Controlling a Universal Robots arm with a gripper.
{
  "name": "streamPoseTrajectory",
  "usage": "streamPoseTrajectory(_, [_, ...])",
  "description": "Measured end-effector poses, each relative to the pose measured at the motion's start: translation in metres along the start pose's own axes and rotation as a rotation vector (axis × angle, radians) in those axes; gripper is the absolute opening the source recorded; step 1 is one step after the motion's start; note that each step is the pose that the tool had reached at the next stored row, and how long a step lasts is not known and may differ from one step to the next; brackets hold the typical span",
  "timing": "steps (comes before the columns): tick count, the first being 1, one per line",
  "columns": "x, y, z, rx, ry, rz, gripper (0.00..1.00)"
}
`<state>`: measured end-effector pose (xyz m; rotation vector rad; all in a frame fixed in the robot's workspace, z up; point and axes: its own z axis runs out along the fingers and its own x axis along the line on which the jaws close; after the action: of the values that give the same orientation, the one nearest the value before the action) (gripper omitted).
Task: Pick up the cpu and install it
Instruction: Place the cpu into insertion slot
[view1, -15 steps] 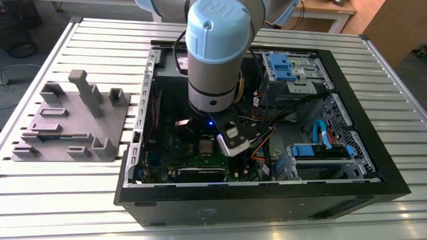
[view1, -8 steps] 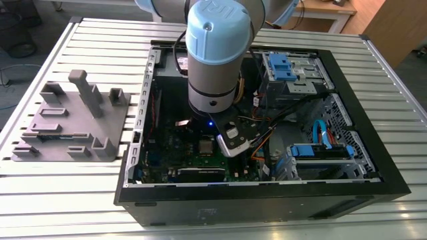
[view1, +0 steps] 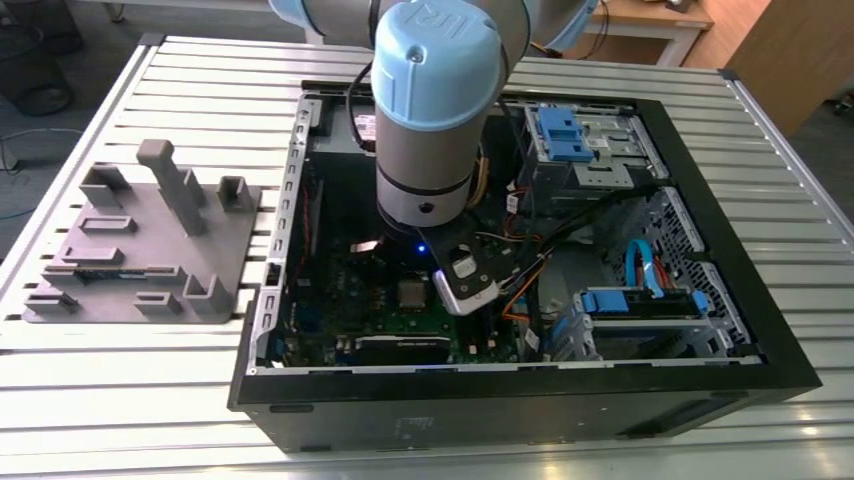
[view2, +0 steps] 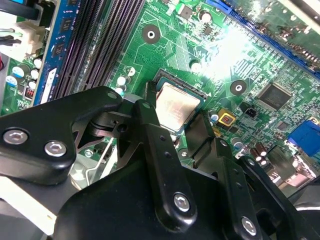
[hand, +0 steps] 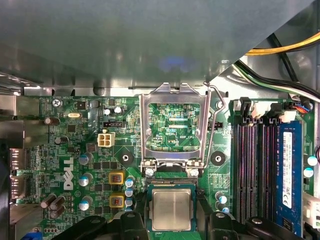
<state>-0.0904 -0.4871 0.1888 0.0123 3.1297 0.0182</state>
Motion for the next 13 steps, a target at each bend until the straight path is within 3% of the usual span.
streamPoseTrajectory(13, [0.0,0.0,0.0003,-0.0001,-0.0001,0.0,0.47])
